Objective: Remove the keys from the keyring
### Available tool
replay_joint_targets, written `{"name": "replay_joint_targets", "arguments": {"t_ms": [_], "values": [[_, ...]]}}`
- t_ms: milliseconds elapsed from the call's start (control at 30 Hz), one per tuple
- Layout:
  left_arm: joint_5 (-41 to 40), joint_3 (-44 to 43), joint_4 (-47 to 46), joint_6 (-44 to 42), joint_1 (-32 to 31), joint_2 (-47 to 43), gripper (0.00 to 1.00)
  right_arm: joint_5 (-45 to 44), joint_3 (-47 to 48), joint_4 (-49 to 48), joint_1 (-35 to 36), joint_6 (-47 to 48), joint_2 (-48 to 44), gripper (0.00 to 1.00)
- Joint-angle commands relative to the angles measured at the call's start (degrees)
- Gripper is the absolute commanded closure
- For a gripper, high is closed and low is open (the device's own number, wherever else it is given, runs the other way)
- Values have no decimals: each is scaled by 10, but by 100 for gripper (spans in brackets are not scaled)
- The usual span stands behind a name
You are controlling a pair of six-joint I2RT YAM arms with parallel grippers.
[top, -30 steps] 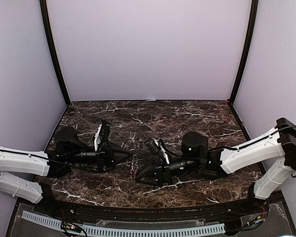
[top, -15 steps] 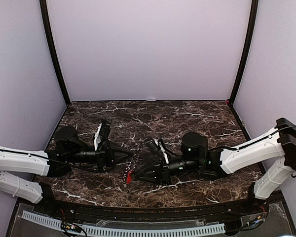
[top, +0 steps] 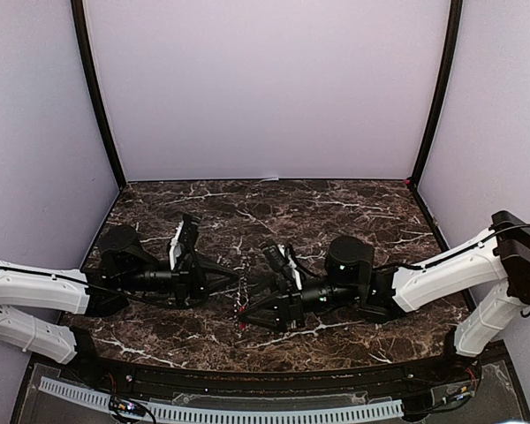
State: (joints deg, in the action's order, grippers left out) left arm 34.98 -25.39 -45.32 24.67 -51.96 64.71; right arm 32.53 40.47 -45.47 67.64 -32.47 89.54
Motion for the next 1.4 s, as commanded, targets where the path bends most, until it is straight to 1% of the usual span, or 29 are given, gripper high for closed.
{"name": "replay_joint_targets", "arguments": {"t_ms": [0, 33, 133, 233, 333, 467, 633, 767, 867, 900, 933, 1000, 1067, 1167, 1267, 1367], "values": [[10, -23, -27, -3, 2, -5, 100, -19, -9, -36, 5, -1, 3, 38], [8, -21, -25, -4, 2, -7, 100, -28, -9, -29, 5, 1, 2, 41], [1, -22, -19, -7, 2, -10, 100, -42, -7, -3, 5, 14, -5, 47], [-7, -21, -18, -6, 2, -10, 100, -48, -7, 7, 7, 22, -10, 47], [-22, -18, -14, -7, 2, -11, 100, -59, -4, 11, 13, 28, -9, 44], [-40, -16, -6, -10, 2, -14, 100, -72, 0, 19, 20, 31, -4, 45], [-47, -14, -5, -10, 2, -17, 100, -108, 5, 48, 24, 39, -8, 52], [-50, -10, -4, -9, 2, -20, 100, -138, 2, 63, 25, 43, -19, 63], [-54, -5, -5, -8, 2, -23, 100, -139, 4, 65, 25, 44, -22, 65], [-55, -4, -7, -6, 2, -24, 100, -134, 7, 65, 25, 43, -21, 64], [-56, -2, -8, -6, 2, -24, 100, -129, 9, 64, 26, 43, -19, 60], [-58, 1, -9, -7, 2, -27, 100, -118, 8, 52, 28, 43, -17, 48], [-60, 2, -9, -7, 2, -29, 100, -114, 4, 36, 32, 43, -16, 41], [-67, 5, -5, -7, 2, -35, 100, -119, 8, 29, 37, 43, -13, 37], [-75, 8, -3, -7, 2, -40, 100, -132, 17, 34, 43, 47, -11, 35], [-80, 10, 1, -7, 2, -44, 100, -166, 24, 42, 48, 47, -13, 32]]}}
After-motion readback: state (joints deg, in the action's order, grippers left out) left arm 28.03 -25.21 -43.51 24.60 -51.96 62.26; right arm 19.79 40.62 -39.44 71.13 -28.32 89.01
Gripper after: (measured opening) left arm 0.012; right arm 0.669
